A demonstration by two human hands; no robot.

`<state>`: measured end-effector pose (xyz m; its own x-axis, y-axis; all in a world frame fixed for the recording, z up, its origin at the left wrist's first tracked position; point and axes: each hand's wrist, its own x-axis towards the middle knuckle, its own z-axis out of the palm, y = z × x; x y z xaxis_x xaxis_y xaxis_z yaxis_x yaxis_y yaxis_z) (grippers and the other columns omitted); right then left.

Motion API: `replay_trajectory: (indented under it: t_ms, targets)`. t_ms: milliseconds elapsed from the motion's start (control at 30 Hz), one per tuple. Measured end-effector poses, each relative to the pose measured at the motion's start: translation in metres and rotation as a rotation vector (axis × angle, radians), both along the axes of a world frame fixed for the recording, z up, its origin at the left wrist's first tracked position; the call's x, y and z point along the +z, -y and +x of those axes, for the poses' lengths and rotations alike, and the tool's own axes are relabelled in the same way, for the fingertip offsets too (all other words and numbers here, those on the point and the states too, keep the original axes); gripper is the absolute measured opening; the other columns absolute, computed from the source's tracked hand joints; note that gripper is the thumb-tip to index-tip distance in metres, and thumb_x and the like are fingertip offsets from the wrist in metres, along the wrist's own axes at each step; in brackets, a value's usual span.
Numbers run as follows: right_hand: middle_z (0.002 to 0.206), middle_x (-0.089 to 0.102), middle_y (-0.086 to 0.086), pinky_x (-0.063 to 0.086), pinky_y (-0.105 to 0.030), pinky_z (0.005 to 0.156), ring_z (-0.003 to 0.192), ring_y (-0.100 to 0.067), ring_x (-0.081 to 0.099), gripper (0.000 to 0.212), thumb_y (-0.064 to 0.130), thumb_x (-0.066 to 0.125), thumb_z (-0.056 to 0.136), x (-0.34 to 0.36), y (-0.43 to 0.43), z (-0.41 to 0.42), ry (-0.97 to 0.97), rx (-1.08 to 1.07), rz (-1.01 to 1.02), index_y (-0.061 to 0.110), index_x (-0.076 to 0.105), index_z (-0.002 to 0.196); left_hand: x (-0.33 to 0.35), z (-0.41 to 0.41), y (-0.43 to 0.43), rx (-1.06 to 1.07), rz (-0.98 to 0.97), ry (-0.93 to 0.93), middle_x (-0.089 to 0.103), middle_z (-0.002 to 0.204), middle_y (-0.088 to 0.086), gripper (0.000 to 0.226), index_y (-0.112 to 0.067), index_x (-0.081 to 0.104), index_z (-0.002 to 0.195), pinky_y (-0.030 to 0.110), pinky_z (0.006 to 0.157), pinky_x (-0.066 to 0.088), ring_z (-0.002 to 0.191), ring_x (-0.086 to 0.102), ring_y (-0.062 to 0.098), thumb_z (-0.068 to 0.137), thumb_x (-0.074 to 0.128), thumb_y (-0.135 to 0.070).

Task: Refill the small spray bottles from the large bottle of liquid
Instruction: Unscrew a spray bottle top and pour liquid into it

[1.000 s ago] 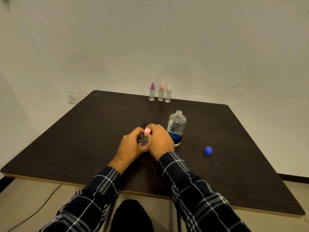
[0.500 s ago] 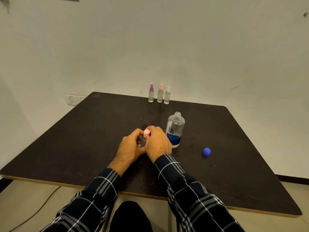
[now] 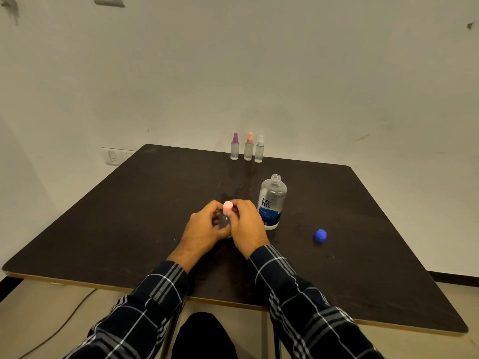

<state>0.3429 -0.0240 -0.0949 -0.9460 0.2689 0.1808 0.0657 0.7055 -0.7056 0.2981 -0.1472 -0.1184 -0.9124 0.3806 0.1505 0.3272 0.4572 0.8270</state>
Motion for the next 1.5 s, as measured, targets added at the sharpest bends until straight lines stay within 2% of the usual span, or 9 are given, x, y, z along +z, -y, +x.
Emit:
replay_trajectory:
  t_ms: [233,400,500,600,767,867,1067,1400,1500]
  targets:
    - [0.136,0.056,0.002,0.045,-0.034,0.108,0.127,-0.016,0.053,0.057,0.019,0.068,0.090,-0.024,-0.005,0.017,0.130,0.005,-0.077,0.023,0.046,0.143,0.003,0.000,0.001,-0.024,0.167,0.137,0.073,0.101,-0.010,0.043,-0.026,0.057,0.117,0.005,0.067,0.051,0.089,0.069,-0.013,0.083,0.083,-0.019]
    - [0.110,0.068,0.010,0.053,-0.033,0.093,0.104,-0.009,0.063,0.037,0.022,0.073,0.086,-0.017,-0.015,0.027,-0.014,-0.055,-0.139,0.028,0.059,0.119,0.021,0.006,-0.010,-0.161,0.224,0.126,0.078,0.103,-0.002,0.033,-0.021,0.064,0.116,0.018,0.077,0.058,0.094,0.074,0.003,0.087,0.080,-0.023]
    - [0.108,0.068,0.010,0.054,-0.030,0.089,0.100,-0.008,0.063,0.042,0.028,0.081,0.080,-0.006,-0.032,0.042,-0.006,-0.102,-0.133,0.025,0.061,0.117,0.026,0.006,-0.021,-0.158,0.385,0.183,0.078,0.103,0.002,0.022,-0.016,0.068,0.117,0.031,0.085,0.060,0.094,0.074,0.011,0.103,0.058,-0.029]
    - [0.103,0.068,0.011,0.052,-0.023,0.082,0.092,-0.004,0.064,0.042,0.026,0.084,0.077,0.009,-0.062,0.059,-0.040,-0.161,-0.132,0.025,0.063,0.113,0.018,-0.008,-0.038,-0.083,0.331,0.103,0.075,0.114,-0.004,0.023,-0.022,0.064,0.124,0.040,0.098,0.058,0.103,0.072,0.007,0.101,0.062,-0.024]
    - [0.106,0.063,0.010,0.046,-0.021,0.077,0.090,-0.007,0.061,0.048,0.024,0.084,0.079,0.039,-0.138,0.054,-0.101,-0.305,-0.137,0.023,0.055,0.117,0.009,-0.022,-0.070,-0.162,0.105,0.137,0.044,0.156,-0.002,0.102,-0.024,0.026,0.159,0.034,0.114,0.042,0.139,0.048,0.012,0.078,0.087,-0.036]
    - [0.110,0.062,0.002,0.043,-0.026,0.079,0.095,-0.016,0.060,0.055,0.023,0.086,0.076,0.043,-0.187,0.023,-0.059,-0.351,-0.109,0.016,0.054,0.120,0.005,-0.032,-0.089,-0.203,0.055,0.116,0.039,0.160,-0.008,0.123,-0.026,0.015,0.162,0.033,0.117,0.039,0.141,0.043,0.006,0.068,0.091,-0.047]
    - [0.116,0.065,-0.006,0.051,-0.036,0.093,0.106,-0.024,0.063,0.058,0.022,0.087,0.075,0.030,-0.250,-0.067,0.111,-0.277,-0.093,0.013,0.056,0.123,0.001,-0.049,-0.101,-0.221,0.003,0.007,0.069,0.117,-0.018,0.069,-0.033,0.054,0.135,0.032,0.095,0.058,0.105,0.066,-0.006,0.075,0.087,-0.044]
    - [0.123,0.064,-0.009,0.049,-0.037,0.101,0.112,-0.027,0.062,0.060,0.016,0.085,0.076,-0.001,-0.301,-0.202,0.117,-0.148,-0.053,0.010,0.057,0.129,0.000,-0.103,-0.100,-0.154,0.009,-0.045,0.067,0.112,-0.034,0.060,-0.068,0.051,0.113,0.019,0.089,0.055,0.105,0.066,-0.010,0.076,0.086,-0.037]
    - [0.123,0.064,-0.008,0.049,-0.038,0.102,0.113,-0.025,0.061,0.060,0.014,0.084,0.076,-0.013,-0.307,-0.226,0.100,-0.128,-0.067,0.011,0.057,0.129,-0.002,-0.119,-0.102,-0.146,0.001,-0.084,0.064,0.110,-0.042,0.058,-0.062,0.053,0.113,0.010,0.086,0.053,0.103,0.065,-0.012,0.077,0.086,-0.031]
